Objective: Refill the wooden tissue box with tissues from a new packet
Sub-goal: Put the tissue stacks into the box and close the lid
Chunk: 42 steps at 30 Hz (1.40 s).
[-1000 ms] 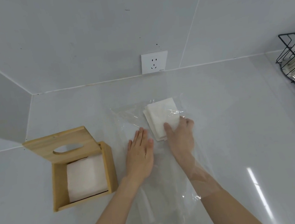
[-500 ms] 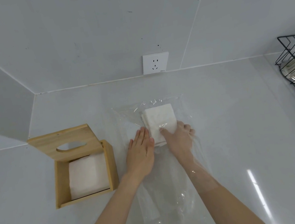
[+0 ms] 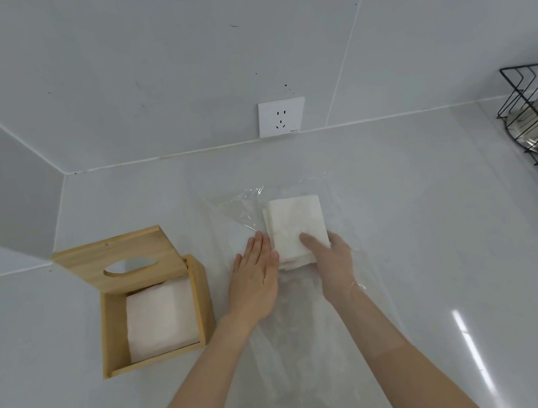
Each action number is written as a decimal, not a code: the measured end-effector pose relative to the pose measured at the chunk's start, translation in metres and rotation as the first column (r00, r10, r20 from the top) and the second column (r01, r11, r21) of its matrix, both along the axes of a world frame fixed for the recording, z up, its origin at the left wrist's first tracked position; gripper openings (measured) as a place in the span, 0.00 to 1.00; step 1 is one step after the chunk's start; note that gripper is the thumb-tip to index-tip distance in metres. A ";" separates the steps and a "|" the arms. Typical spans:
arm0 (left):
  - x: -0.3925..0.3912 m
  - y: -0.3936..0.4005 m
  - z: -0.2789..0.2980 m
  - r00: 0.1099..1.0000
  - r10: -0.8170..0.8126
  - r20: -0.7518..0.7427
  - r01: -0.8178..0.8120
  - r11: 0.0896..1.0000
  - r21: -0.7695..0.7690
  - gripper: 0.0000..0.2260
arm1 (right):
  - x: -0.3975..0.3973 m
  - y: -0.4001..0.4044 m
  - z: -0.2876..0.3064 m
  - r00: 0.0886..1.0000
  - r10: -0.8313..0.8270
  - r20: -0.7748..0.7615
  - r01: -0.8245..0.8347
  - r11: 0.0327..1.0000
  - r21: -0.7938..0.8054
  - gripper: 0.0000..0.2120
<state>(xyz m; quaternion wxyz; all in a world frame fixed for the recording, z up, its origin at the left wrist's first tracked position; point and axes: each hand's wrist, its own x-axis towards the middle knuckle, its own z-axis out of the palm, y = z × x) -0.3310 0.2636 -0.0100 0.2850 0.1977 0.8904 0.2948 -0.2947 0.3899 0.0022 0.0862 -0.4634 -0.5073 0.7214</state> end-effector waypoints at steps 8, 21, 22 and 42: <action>-0.001 0.000 -0.002 0.999 -0.043 -0.006 0.043 0.997 -0.057 0.22 | 0.062 -0.001 -0.011 0.990 0.138 0.023 -0.135 0.985 -0.105 0.21; 0.031 -0.016 0.022 0.969 -0.182 -0.170 0.155 0.975 -0.158 0.25 | 0.106 -0.010 -0.007 0.982 0.190 -0.006 -0.190 0.979 -0.078 0.08; 0.040 -0.020 0.026 0.973 -0.175 -0.149 0.153 0.977 -0.149 0.25 | 0.107 -0.011 -0.006 0.981 0.192 -0.012 -0.193 0.978 -0.075 0.10; 0.130 -0.059 0.019 0.993 -0.038 0.109 0.039 0.999 -0.008 0.23 | 0.169 -0.025 -0.013 0.960 0.276 -0.040 -0.278 0.955 -0.098 0.16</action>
